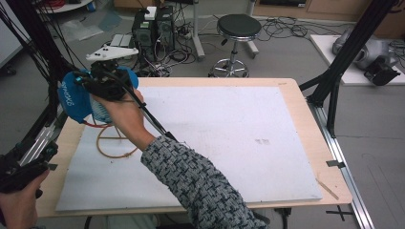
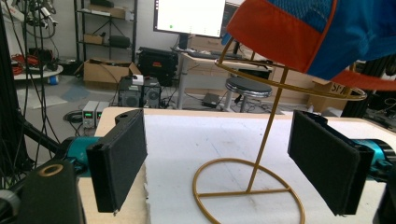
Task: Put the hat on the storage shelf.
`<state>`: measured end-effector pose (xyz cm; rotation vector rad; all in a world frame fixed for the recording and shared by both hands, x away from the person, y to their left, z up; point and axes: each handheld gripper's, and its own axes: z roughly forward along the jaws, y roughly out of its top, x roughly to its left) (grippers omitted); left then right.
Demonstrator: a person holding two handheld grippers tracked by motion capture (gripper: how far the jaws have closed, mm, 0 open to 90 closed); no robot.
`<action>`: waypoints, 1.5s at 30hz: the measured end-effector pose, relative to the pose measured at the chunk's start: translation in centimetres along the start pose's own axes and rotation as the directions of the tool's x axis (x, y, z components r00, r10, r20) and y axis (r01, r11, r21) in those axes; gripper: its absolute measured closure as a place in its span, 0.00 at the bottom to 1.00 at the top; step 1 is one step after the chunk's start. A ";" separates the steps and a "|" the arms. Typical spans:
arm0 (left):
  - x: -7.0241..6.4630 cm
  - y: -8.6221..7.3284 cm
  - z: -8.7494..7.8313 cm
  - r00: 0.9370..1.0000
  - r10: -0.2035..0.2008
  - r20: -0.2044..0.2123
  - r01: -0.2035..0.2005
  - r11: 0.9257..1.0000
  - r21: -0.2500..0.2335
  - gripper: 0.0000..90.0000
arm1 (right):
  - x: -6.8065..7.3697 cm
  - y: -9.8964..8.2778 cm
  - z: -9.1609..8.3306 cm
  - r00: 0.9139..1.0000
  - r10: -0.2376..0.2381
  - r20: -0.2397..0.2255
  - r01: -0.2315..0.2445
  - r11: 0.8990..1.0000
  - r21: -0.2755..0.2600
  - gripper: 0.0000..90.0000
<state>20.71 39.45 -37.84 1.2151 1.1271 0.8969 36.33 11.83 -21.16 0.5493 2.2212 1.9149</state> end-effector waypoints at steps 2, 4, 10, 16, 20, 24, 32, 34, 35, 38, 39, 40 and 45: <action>0.0 0.0 0.0 1.000 0.001 0.002 -0.001 1.000 0.001 0.22 | -0.1 -0.4 0.1 1.000 0.013 -0.006 -0.013 1.000 0.003 0.99; 0.0 0.0 0.0 1.000 -0.001 0.001 0.001 1.000 0.001 0.22 | 0.0 -0.8 0.2 1.000 0.015 -0.006 -0.015 1.000 0.008 0.99; 0.0 0.0 0.0 1.000 -0.001 0.002 0.001 1.000 0.001 0.22 | -0.1 -1.5 0.6 1.000 0.028 0.000 -0.028 1.000 0.014 0.99; -0.1 0.0 0.1 1.000 0.000 0.007 0.000 1.000 0.003 0.22 | 0.0 -2.0 0.8 0.999 0.050 0.005 -0.050 0.999 0.008 0.99; 0.0 0.0 0.0 1.000 -0.003 0.006 0.003 1.000 -0.001 0.22 | 0.0 -2.2 1.2 0.999 0.040 0.017 -0.040 0.999 0.012 0.99; 0.1 0.0 0.0 1.000 -0.003 0.005 0.003 1.000 0.000 0.22 | -0.2 -2.4 1.5 0.999 0.014 0.041 -0.015 1.000 0.017 0.98; 0.1 0.0 0.0 1.000 -0.005 0.007 0.005 1.000 0.000 0.22 | -0.4 -2.9 1.7 0.996 -0.041 0.081 0.038 0.999 0.031 0.95; 0.1 -0.1 0.1 1.000 -0.006 0.009 0.006 1.000 0.003 0.22 | -0.5 -3.0 1.6 0.995 -0.039 0.089 0.036 0.999 0.031 0.94; 0.1 -0.1 0.1 1.000 -0.006 0.009 0.006 1.000 0.003 0.22 | -0.6 -3.0 1.6 0.995 -0.040 0.092 0.037 0.999 0.031 0.94; 0.0 -0.1 0.2 1.000 -0.005 0.011 0.005 1.000 0.003 0.22 | -0.9 -3.2 1.5 0.995 -0.041 0.096 0.038 0.999 0.033 0.94; 0.0 -0.1 0.2 1.000 -0.007 0.011 0.007 1.000 0.003 0.22 | -0.9 -3.3 1.4 0.995 -0.037 0.098 0.033 0.999 0.037 0.94; 0.0 -0.1 0.2 1.000 -0.007 0.012 0.007 1.000 0.003 0.22 | -0.9 -3.3 1.4 0.994 -0.036 0.099 0.033 0.999 0.036 0.94; 0.0 -0.1 0.2 1.000 -0.003 0.014 0.003 1.000 0.006 0.22 | -1.0 -3.4 1.2 0.994 -0.039 0.105 0.037 0.999 0.027 0.88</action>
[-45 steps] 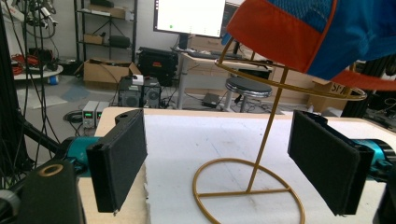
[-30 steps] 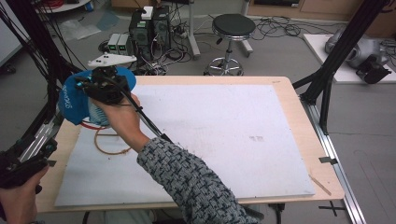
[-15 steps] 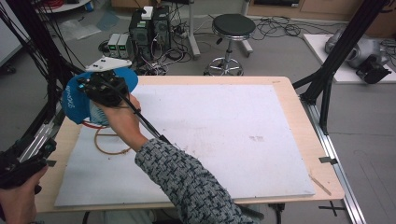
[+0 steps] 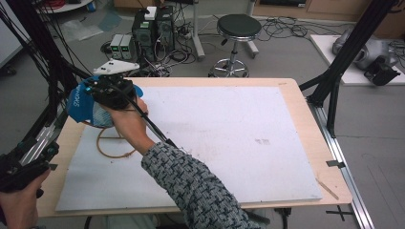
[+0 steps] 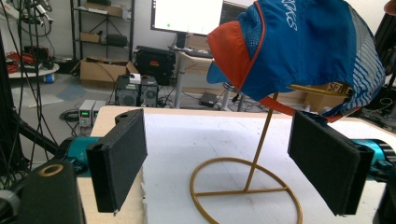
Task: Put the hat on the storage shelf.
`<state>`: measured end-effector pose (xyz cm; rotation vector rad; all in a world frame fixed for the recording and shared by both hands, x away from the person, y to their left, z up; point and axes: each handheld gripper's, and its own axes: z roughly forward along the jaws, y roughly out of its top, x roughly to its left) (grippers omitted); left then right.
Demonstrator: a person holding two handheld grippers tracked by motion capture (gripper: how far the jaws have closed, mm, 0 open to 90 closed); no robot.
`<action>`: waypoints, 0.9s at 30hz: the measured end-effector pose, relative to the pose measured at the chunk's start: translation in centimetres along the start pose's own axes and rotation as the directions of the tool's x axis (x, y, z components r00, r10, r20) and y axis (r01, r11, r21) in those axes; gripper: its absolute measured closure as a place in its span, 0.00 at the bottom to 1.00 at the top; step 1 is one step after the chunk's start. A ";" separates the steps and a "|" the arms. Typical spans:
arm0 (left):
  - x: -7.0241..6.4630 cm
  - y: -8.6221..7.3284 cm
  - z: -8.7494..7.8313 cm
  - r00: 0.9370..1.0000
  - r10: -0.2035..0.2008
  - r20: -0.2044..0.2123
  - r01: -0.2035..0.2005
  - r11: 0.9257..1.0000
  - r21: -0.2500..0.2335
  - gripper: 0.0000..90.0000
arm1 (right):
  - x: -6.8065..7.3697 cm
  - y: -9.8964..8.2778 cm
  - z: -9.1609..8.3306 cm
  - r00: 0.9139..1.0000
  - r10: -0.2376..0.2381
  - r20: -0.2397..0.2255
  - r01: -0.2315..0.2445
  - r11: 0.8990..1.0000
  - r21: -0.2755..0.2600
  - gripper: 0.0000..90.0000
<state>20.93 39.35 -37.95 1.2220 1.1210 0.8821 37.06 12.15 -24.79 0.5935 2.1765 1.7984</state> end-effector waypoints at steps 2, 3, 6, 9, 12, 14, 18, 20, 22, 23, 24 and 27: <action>0.0 0.0 0.0 1.000 0.001 0.001 -0.001 1.000 0.001 0.22 | -0.1 0.0 -0.1 1.000 0.000 0.009 0.000 1.000 -0.006 0.85; 0.0 0.0 0.0 1.000 0.002 0.001 -0.002 1.000 0.001 0.22 | -0.2 0.0 -0.2 1.000 -0.001 0.012 0.001 1.000 -0.007 0.83; -0.1 0.0 0.1 1.000 0.004 0.003 -0.004 1.000 0.003 0.22 | -0.4 0.1 -0.5 1.000 0.001 0.029 -0.001 1.000 -0.017 0.77; -0.1 0.0 0.1 1.000 0.004 0.004 -0.004 1.000 0.003 0.22 | -0.9 0.2 -1.1 0.999 -0.002 0.046 0.003 1.000 -0.029 0.71; -0.2 0.0 0.2 1.000 0.006 0.007 -0.006 1.000 0.005 0.22 | -1.6 0.4 -2.0 0.997 -0.002 0.071 0.005 0.999 -0.043 0.68; -0.4 -0.1 0.4 1.000 0.010 0.011 -0.010 1.000 0.009 0.22 | -2.3 0.5 -2.6 0.996 0.003 0.086 0.001 0.999 -0.048 0.65; -0.6 -0.1 0.6 1.000 0.015 0.018 -0.015 1.000 0.015 0.22 | -3.5 0.9 -4.1 0.992 0.004 0.123 0.004 0.998 -0.060 0.61; -0.8 -0.1 0.8 1.000 0.018 0.020 -0.019 1.000 0.020 0.22 | -4.1 1.0 -4.9 0.990 0.011 0.143 -0.001 0.998 -0.069 0.59; -1.0 -0.2 1.0 0.999 0.024 0.025 -0.025 0.999 0.026 0.22 | -4.7 1.1 -5.8 0.987 0.016 0.162 -0.003 0.997 -0.078 0.56; -1.0 -0.2 1.0 0.999 0.027 0.026 -0.028 0.999 0.030 0.22 | -5.0 1.1 -6.2 0.985 0.019 0.173 -0.005 0.997 -0.081 0.55; -1.0 -0.2 1.0 0.999 0.027 0.027 -0.028 0.999 0.031 0.22 | -5.3 1.1 -6.6 0.982 0.020 0.189 -0.005 0.997 -0.082 0.53; -1.1 -0.3 1.1 0.999 0.028 0.027 -0.029 0.999 0.036 0.22 | -6.1 1.2 -7.8 0.975 0.027 0.220 -0.008 0.996 -0.086 0.47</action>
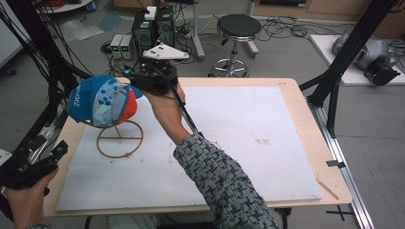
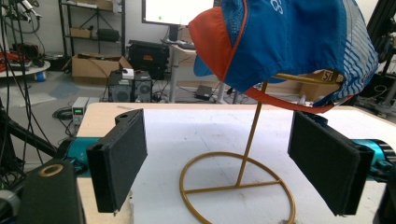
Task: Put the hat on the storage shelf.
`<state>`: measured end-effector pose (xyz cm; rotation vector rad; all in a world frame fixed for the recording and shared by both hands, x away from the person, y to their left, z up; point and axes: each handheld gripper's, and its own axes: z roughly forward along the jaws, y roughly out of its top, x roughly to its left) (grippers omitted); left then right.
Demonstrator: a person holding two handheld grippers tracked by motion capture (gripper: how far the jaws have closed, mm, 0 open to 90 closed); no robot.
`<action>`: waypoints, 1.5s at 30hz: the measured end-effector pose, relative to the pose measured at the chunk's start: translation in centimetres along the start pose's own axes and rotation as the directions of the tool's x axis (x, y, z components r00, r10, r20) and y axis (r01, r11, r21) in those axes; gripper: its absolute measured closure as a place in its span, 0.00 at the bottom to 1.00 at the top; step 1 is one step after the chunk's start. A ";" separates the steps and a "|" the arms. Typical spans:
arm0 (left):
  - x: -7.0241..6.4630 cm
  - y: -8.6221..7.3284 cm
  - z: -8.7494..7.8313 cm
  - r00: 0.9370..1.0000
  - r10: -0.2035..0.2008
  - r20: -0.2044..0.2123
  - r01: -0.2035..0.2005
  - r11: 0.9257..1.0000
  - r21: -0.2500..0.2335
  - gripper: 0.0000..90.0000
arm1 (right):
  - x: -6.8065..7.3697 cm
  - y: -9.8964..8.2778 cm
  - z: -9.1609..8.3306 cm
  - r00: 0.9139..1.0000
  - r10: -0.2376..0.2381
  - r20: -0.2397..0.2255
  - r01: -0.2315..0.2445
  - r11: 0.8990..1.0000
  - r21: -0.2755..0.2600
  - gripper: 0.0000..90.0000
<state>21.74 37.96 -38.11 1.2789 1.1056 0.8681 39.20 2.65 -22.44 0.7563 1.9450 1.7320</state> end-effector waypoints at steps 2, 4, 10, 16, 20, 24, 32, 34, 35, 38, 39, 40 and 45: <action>0.0 0.0 0.0 1.000 0.002 -0.001 -0.002 1.000 0.003 0.22 | -0.9 0.2 -0.8 1.000 0.012 0.021 -0.012 1.000 -0.010 0.45; 0.0 -0.1 0.1 1.000 0.004 -0.003 -0.003 1.000 0.007 0.22 | -1.9 0.4 -1.9 0.999 0.021 0.048 -0.020 0.999 -0.026 0.41; -0.2 -0.2 0.3 1.000 0.010 -0.003 -0.010 1.000 0.016 0.22 | -4.6 0.5 -4.6 0.992 0.056 0.109 -0.050 0.997 -0.053 0.32; -0.6 -0.3 0.8 1.000 0.019 0.008 -0.019 0.999 0.027 0.22 | -7.4 0.3 -7.8 0.979 0.084 0.186 -0.068 0.994 -0.089 0.20; -0.7 -0.4 1.1 1.000 0.021 0.012 -0.022 0.999 0.033 0.22 | -9.0 -0.1 -10.3 0.964 0.066 0.256 -0.044 0.995 -0.088 0.14; -0.8 -0.7 1.3 1.000 0.023 0.013 -0.023 0.999 0.044 0.22 | -10.5 -0.5 -13.2 0.950 0.061 0.305 -0.029 0.994 -0.109 0.14; -1.2 -0.7 1.7 0.999 0.032 0.019 -0.033 0.998 0.049 0.21 | -12.9 -1.4 -17.8 0.927 0.063 0.370 -0.013 0.991 -0.135 0.14; -1.3 -0.8 1.9 0.999 0.037 0.023 -0.038 0.998 0.056 0.21 | -13.8 -2.2 -19.6 0.916 0.072 0.394 -0.017 0.990 -0.143 0.14; -1.4 -0.9 2.1 0.999 0.040 0.026 -0.042 0.997 0.063 0.21 | -14.1 -2.5 -20.2 0.912 0.077 0.404 -0.019 0.989 -0.147 0.14; -1.6 -1.1 2.2 0.999 0.041 0.029 -0.043 0.997 0.069 0.21 | -14.9 -3.5 -21.8 0.900 0.093 0.425 -0.027 0.987 -0.159 0.14; -1.6 -1.1 2.3 0.999 0.041 0.030 -0.043 0.997 0.070 0.21 | -14.9 -3.5 -21.8 0.900 0.093 0.425 -0.027 0.987 -0.159 0.14; -1.7 -1.2 2.4 0.999 0.043 0.029 -0.045 0.996 0.072 0.21 | -15.5 -4.4 -22.9 0.890 0.107 0.443 -0.038 0.986 -0.161 0.14; -1.9 -1.3 2.6 0.998 0.051 0.032 -0.054 0.995 0.081 0.21 | -16.5 -6.1 -25.0 0.873 0.135 0.468 -0.057 0.983 -0.177 0.14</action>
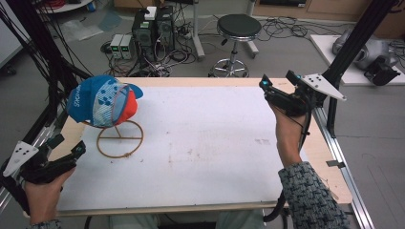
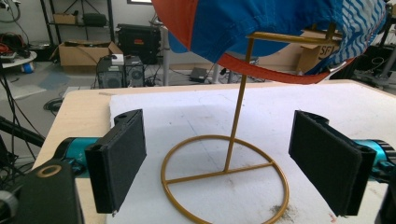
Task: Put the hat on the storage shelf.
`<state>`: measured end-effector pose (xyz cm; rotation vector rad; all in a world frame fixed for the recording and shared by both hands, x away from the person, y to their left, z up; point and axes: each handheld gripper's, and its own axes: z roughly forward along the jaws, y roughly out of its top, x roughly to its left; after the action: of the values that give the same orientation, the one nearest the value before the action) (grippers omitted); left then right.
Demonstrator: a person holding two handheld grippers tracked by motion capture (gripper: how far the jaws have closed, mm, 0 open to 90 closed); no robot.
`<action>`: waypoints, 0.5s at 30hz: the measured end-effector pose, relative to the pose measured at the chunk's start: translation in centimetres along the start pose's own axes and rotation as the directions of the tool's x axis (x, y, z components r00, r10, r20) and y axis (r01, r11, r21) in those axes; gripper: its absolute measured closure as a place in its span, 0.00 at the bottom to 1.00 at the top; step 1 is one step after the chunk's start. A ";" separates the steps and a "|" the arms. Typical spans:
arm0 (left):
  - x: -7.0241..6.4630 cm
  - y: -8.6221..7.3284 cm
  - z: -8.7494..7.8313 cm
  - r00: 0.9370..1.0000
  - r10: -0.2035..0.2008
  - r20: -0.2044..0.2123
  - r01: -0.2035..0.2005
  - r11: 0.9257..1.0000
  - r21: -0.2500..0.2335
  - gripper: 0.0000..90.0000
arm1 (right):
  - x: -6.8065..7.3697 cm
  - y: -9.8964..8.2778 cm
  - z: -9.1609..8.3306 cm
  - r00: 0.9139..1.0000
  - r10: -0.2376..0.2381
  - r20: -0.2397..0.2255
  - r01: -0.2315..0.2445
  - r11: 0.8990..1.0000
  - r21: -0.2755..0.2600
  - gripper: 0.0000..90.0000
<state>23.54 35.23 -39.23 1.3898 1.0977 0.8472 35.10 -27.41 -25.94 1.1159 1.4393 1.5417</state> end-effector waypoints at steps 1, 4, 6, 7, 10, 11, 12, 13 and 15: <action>0.0 0.0 0.1 1.000 0.000 -0.001 0.000 1.000 0.000 0.21 | -0.4 -0.3 -0.3 1.000 -0.001 0.007 0.001 1.000 0.001 0.14; -0.1 -0.2 0.2 1.000 -0.001 0.000 0.001 1.000 0.003 0.21 | -1.4 -1.4 -1.2 1.000 0.005 0.025 -0.005 1.000 0.001 0.14; -0.1 -0.2 0.3 1.000 0.001 0.001 -0.001 1.000 0.007 0.21 | -2.0 -2.1 -1.7 0.999 0.009 0.038 -0.010 1.000 0.005 0.14; -0.1 -0.2 0.3 1.000 0.003 0.002 -0.003 1.000 0.008 0.21 | -2.3 -2.5 -1.9 0.999 0.013 0.041 -0.013 1.000 0.003 0.14; -0.2 -0.2 0.3 1.000 0.005 0.002 -0.005 1.000 0.011 0.21 | -3.2 -3.7 -2.4 0.999 0.017 0.043 -0.017 1.000 0.013 0.14; -0.3 -0.3 0.3 1.000 0.007 0.002 -0.007 1.000 0.012 0.21 | -3.4 -4.0 -2.5 0.999 0.016 0.046 -0.017 1.000 0.019 0.14; -0.2 -0.3 0.4 1.000 0.010 0.004 -0.010 1.000 0.015 0.21 | -3.6 -4.4 -2.6 0.999 0.012 0.050 -0.013 1.000 0.027 0.14; -0.2 -0.3 0.4 1.000 0.010 0.004 -0.010 1.000 0.015 0.21 | -3.8 -4.7 -2.8 0.999 0.009 0.053 -0.010 1.000 0.026 0.14; -0.3 -0.3 0.4 1.000 0.008 0.003 -0.008 1.000 0.016 0.21 | -4.2 -5.4 -3.1 0.998 0.021 0.056 -0.022 0.999 0.029 0.13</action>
<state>23.79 34.81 -39.59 1.4090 1.0998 0.8440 33.44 -31.87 -31.78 1.1861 1.4217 1.4971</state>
